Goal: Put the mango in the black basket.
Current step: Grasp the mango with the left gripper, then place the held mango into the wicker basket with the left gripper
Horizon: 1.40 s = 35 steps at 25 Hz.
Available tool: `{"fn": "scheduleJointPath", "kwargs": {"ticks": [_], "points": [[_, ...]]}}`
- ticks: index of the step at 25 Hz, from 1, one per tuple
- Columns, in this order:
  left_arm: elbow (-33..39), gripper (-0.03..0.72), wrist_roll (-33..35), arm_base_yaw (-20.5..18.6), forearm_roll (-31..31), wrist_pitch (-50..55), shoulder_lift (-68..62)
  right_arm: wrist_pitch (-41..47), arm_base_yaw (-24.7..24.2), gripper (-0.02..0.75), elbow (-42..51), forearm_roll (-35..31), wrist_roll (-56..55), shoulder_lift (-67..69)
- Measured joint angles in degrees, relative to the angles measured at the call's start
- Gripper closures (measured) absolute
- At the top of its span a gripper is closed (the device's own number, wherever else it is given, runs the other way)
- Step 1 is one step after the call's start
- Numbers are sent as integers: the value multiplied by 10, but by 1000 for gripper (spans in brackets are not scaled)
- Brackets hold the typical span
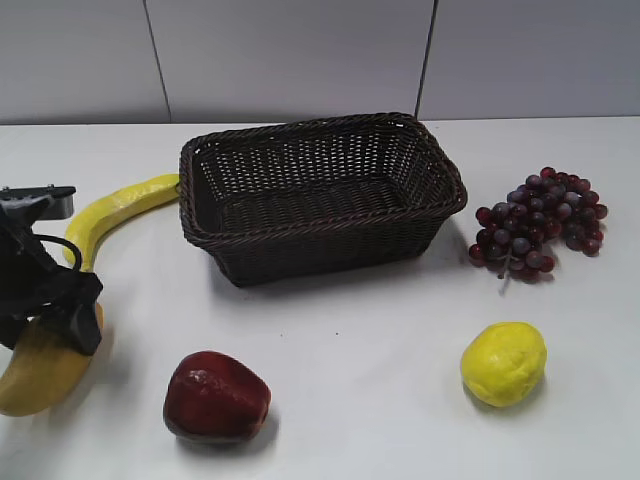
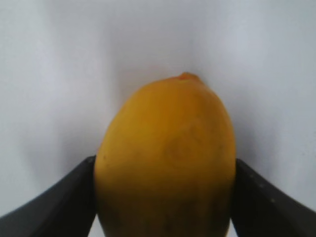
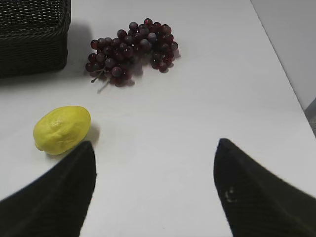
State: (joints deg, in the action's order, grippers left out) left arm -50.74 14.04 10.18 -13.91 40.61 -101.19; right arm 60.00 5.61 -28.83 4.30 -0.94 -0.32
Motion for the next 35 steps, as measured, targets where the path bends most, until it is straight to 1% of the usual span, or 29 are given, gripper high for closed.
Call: {"fn": "scheduleJointPath", "kwargs": {"ticks": [3, 8, 11, 16, 20, 23, 28, 35], "points": [[-38, 126, 0, 0, 5, 41, 19, 0, 0, 167, 0, 0, 0, 0], [-158, 126, 0, 7, -4, 110, 49, 0, 0, 167, 0, 0, 0, 0], [-228, 126, 0, 34, -5, 107, 52, 0, 0, 167, 0, 0, 0, 0], [-310, 126, 0, 108, -11, 38, 32, 0, 0, 167, 0, 0, 0, 0], [-334, 126, 0, 150, -20, -29, -19, 0, 0, 167, 0, 0, 0, 0], [-335, 126, 0, 167, -30, -82, -61, 0, 0, 167, 0, 0, 0, 0], [-335, 126, 0, 177, -54, -151, -123, 0, 0, 167, 0, 0, 0, 0], [-335, 125, 0, 179, -68, -172, -169, 0, 0, 167, 0, 0, 0, 0]]}}
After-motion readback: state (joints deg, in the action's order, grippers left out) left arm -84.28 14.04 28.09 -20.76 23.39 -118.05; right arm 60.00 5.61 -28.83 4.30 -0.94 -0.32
